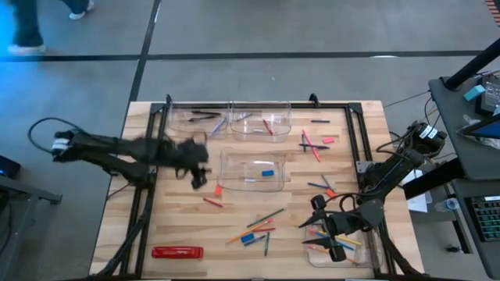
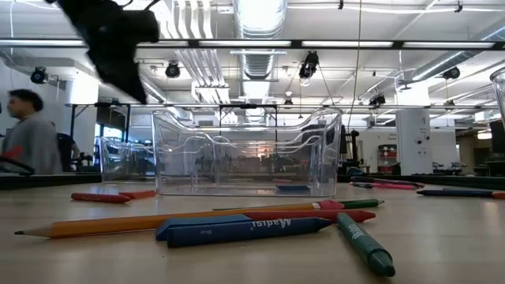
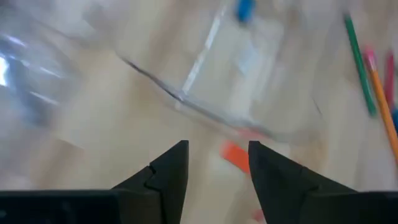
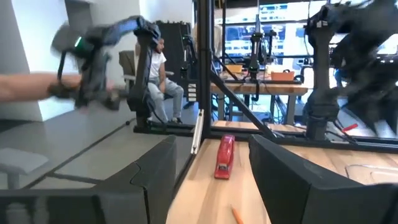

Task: Sort crayons/erasers/pens/pencils in bins
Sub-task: Put the red crayon into the top right transparent bin

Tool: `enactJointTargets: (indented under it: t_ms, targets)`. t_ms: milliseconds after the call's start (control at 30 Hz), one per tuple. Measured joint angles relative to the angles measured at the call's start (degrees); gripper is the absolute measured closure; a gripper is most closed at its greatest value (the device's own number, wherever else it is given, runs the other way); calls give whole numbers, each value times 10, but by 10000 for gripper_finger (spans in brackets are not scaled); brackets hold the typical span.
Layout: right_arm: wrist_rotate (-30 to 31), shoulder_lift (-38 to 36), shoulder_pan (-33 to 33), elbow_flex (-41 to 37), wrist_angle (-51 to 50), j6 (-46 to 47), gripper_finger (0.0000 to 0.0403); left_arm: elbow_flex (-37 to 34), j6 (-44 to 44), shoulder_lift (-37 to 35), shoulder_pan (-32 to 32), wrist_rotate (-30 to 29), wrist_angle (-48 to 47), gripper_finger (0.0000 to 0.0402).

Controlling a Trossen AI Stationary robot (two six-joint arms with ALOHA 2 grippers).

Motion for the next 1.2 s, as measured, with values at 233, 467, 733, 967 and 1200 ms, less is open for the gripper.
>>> enactJointTargets:
  t_ms: [233,467,733,967,1200]
  targets:
    - [-7,0,19,22,-4,0,211,-64,-160,82,-192,-16,30,256]
    - [-5,0,20,22,-5,-12,211,-63,-154,157,-236,-43,112,256]
    - [-5,0,20,22,-7,-14,211,-61,-93,229,-217,-24,129,242]
    - [-5,0,20,22,-13,-17,211,-63,-87,263,-203,-22,131,228]
    - [-4,0,20,22,-17,-17,211,-99,-71,281,-179,29,165,240]
